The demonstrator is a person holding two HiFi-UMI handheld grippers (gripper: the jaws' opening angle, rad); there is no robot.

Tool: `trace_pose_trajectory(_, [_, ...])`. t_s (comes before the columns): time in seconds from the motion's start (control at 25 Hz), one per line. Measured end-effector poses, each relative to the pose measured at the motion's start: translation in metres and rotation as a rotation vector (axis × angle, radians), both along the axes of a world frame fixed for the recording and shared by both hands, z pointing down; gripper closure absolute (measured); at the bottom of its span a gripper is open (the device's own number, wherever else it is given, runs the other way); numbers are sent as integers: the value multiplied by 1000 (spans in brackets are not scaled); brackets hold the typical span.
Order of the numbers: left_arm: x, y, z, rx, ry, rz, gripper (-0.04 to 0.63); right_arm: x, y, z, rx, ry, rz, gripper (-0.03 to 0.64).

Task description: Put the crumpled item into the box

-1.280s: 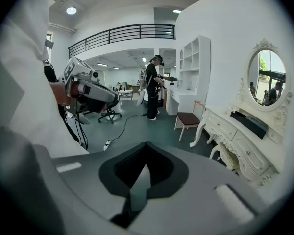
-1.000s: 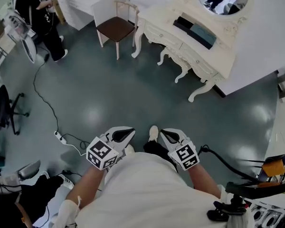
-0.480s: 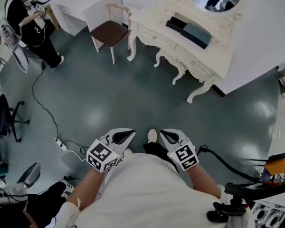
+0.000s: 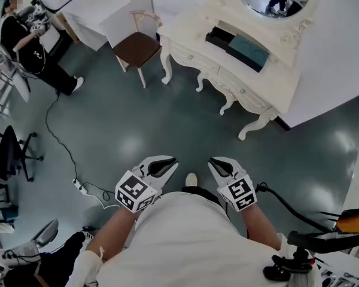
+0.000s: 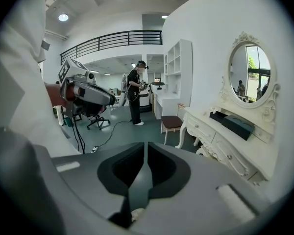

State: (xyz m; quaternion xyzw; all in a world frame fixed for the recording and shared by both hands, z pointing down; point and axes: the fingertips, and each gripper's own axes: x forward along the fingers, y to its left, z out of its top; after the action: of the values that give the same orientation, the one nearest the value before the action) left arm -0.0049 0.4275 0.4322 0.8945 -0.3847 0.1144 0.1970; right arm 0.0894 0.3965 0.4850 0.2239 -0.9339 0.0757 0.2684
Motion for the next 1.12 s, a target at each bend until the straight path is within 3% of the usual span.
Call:
trace_pose_trajectory(0.08, [14, -24, -3, 3, -6, -2, 560, 17, -21, 0, -8, -9, 4, 615])
trace_pose_trajectory(0.36, [34, -91, 8, -16, -34, -22, 598, 51, -81, 23, -48, -5, 26, 616])
trace_pose_trajectory(0.72, [-6, -206, 36, -44, -15, 20, 597, 29, -175, 34, -69, 24, 106, 615])
trace_pose_trajectory(1.12, [-88, -395, 44, -35, -25, 64, 574, -36, -327, 14, -42, 66, 247, 591])
